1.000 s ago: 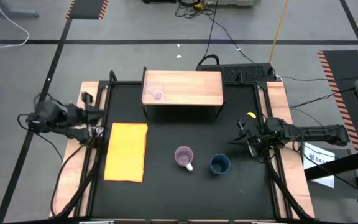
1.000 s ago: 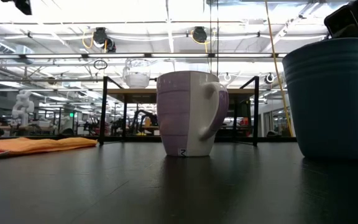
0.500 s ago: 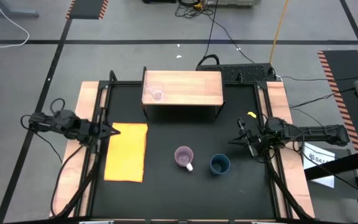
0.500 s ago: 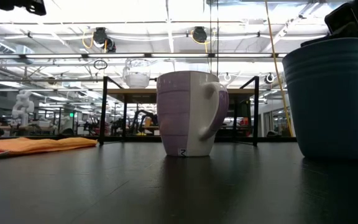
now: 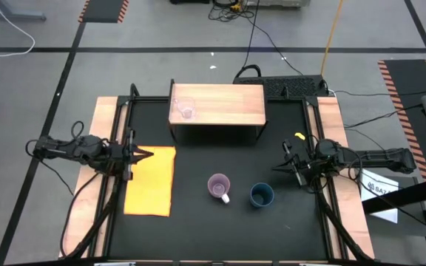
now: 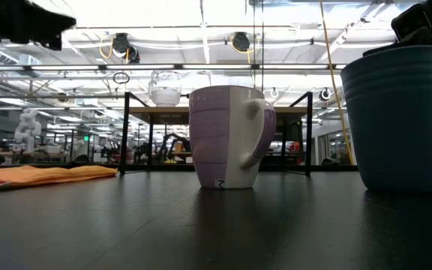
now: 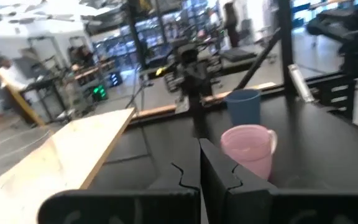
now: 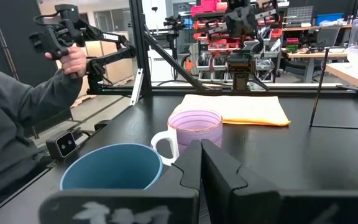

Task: Stack small to large cups/mugs on shelf
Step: Put the purple mug on the shelf

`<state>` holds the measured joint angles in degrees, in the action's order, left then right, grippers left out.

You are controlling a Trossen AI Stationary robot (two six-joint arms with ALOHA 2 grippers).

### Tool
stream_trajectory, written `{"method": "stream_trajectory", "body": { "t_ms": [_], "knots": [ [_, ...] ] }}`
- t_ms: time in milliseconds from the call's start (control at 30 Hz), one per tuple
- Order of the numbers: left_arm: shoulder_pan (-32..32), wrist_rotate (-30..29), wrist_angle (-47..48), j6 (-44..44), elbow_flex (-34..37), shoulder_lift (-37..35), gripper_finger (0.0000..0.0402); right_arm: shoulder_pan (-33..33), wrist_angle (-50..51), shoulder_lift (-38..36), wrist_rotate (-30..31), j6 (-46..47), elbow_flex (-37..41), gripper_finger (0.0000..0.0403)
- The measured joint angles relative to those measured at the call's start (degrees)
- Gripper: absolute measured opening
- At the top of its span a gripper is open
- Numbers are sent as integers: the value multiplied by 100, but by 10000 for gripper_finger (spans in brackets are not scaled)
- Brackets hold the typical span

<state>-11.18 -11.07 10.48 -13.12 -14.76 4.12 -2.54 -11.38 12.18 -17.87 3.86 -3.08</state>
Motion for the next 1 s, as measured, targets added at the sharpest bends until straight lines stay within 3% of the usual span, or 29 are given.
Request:
{"method": "stream_trajectory", "body": {
  "t_ms": [200, 633, 1000],
  "knots": [
    [245, 42, 182, 339, 78, -2, 0, 1, 6, -1, 0, 75, 1, 0],
    [654, 102, -100, 721, 1046, 1, 0, 0, 94, 3, 0, 105, 0, 0],
    [960, 596, -278, 725, 1094, -11, 0, -1, 94, 3, 0, 105, 1, 0]
  ]
}}
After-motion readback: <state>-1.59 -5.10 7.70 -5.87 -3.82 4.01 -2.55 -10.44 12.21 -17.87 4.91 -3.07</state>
